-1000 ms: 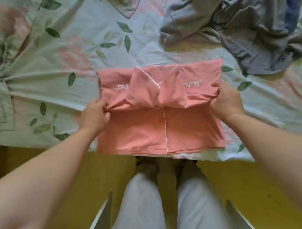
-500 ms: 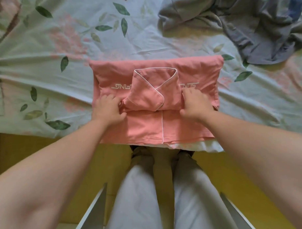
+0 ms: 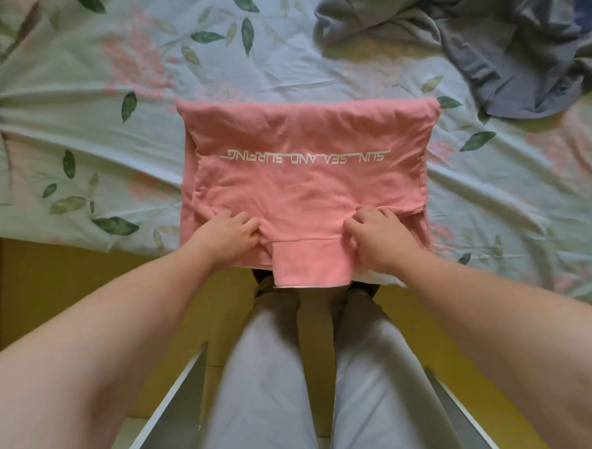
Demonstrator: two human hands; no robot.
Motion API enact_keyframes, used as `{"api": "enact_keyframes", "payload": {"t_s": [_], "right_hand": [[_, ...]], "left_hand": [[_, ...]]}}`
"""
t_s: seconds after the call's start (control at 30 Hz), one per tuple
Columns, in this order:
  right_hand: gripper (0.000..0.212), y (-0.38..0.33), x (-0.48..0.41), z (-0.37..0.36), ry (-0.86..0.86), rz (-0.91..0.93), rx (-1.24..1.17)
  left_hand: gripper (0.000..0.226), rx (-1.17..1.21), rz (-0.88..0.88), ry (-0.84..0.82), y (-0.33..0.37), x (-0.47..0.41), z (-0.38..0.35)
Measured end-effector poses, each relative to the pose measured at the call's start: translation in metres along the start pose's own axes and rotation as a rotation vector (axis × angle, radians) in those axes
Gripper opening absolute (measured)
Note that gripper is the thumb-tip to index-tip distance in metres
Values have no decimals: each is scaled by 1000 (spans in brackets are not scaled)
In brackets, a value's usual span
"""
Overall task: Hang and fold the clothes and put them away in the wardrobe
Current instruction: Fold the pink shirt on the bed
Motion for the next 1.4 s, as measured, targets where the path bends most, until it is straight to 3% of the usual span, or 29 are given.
{"api": "enact_keyframes", "payload": {"t_s": [0.13,0.33,0.43,0.53,0.67,0.73,0.83,1.07,1.23,1.4], "right_hand": [[41,4,2,-7,-55,19,108],[35,23,-39,52,163,-132,-15],[44,51,-64,88,315,-302,-38],[53,85,-84,113,348,-429,-41],[65,108,-108,128,225,-471,41],[54,112,-117,127,152,-491,101],[38,116,-127,132,178,-511,136],[37,124,-147,146,60,-441,233],[36,138,-160,160,34,-541,158],[32,135,-172,153,-118,-420,97]], "left_hand": [[35,120,124,-9,-2,-4,5],[18,406,517,318,-66,-26,51],[30,488,714,388,-107,-37,70],[51,568,811,360,-140,-49,79],[65,564,813,190,-166,-62,76],[58,518,804,125,-173,-68,73],[47,516,840,108,-187,-76,71],[30,384,655,-98,-217,-88,81],[26,434,723,-31,-234,-91,81],[27,561,761,-41,-231,-97,81]]}}
Point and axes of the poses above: each hand's wrist, its own x-axis away from the middle knuckle, its own z-axis out of the back of the hand, y = z × x, the point moved 4 cm from there along -x, towards the middle knuckle, and after that the axes turned 2 degrees about y, right-handed, at the moved point
